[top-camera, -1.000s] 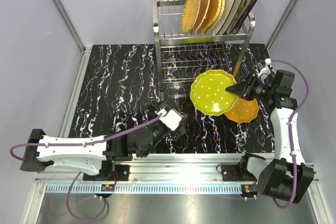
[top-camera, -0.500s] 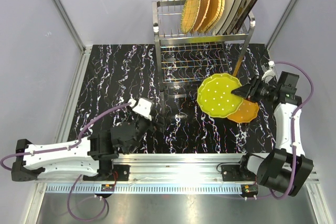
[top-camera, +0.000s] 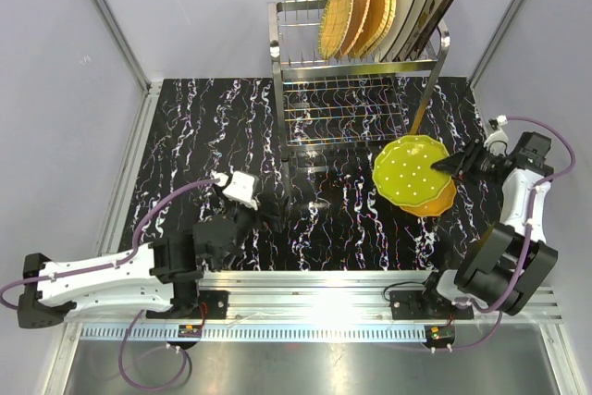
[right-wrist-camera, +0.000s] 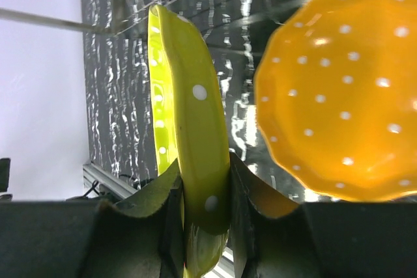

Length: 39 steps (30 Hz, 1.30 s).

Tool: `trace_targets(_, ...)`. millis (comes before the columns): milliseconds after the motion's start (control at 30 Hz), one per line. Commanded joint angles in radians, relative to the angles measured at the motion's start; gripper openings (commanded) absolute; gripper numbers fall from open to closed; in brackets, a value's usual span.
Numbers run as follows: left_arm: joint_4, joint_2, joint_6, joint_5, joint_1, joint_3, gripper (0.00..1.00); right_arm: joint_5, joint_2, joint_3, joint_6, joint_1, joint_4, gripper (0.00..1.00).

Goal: Unload the plates from the dish rack
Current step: Place the plate on the table

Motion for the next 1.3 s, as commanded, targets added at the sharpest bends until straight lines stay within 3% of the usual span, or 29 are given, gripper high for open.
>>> trace_targets(0,0.037,-0.030,-0.055,-0.010,0.015,-0.014,0.99,-0.076,0.035,0.062,-0.052,-0.037,-0.021,0.00)
trace_targets(367,0.016,-0.036,-0.095,-0.013,0.029,-0.020,0.99,-0.044,0.204,0.079,-0.125,-0.106,-0.006,0.01)
trace_targets(1267,-0.015,-0.024,-0.129,-0.014,0.038,-0.008,0.99,-0.007,0.385,0.092,-0.191,-0.134,0.048,0.11)
